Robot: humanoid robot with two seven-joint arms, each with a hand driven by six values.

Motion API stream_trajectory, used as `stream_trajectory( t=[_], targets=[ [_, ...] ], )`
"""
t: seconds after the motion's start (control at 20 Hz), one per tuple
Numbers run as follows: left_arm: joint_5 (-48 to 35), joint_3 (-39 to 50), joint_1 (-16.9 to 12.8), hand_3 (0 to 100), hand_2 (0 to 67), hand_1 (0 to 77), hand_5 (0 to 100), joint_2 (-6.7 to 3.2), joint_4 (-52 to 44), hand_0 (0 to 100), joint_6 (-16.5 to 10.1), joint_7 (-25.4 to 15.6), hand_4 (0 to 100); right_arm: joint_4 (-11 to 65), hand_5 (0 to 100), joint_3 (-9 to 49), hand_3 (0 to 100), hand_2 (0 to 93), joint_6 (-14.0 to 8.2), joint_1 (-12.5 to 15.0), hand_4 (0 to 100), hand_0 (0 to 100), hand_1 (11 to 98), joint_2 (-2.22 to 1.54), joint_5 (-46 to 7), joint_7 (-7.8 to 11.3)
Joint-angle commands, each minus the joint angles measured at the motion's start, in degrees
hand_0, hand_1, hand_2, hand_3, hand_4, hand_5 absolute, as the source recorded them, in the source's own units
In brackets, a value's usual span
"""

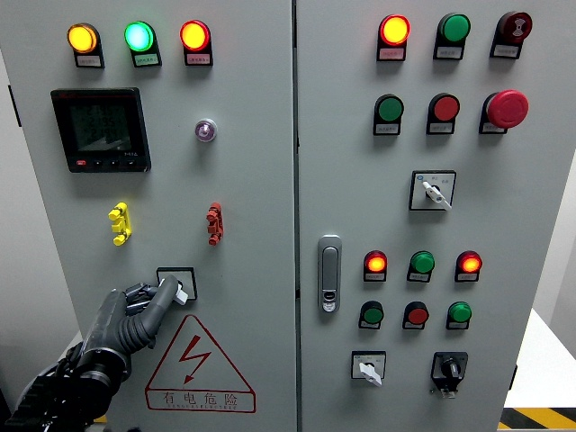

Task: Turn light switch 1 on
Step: 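Twist the rotary switch knob with the left hand, then hold the left hand on the turned switch knob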

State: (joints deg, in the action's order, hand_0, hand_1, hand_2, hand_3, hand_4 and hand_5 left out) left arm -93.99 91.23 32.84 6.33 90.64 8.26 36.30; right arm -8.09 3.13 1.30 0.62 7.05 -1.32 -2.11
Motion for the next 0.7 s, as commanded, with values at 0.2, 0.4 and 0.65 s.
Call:
stream_trajectory(
  t=[0.2, 0.4, 0.65],
  targets=[
    [0.03, 0.0, 0.29, 100, 58.1, 48.3, 100, 0.0, -0.02, 95, 0.0, 0.0, 100, 0.0, 11, 0.03, 20, 0.0, 0.01, -0.01, 19, 0, 19.6, -0.02, 0.0, 0.0],
    [0.29, 0.09, 0.29, 100, 58.1, 46.3, 100, 0.0, -0.02, 100, 0.0, 0.0, 100, 0.0, 11, 0.03, 20, 0.0, 0.01, -0.01, 19, 0, 19.7, 0.06, 0.0, 0.0],
    [0.65, 0.09, 0.29, 100, 57.4, 38.5, 100, 0.09, 0.06, 76, 0.0, -0.09, 100, 0.0, 11, 0.03, 20, 0.0, -0.07, -0.01, 19, 0, 19.4, 0.06, 0.0, 0.0]
  ],
)
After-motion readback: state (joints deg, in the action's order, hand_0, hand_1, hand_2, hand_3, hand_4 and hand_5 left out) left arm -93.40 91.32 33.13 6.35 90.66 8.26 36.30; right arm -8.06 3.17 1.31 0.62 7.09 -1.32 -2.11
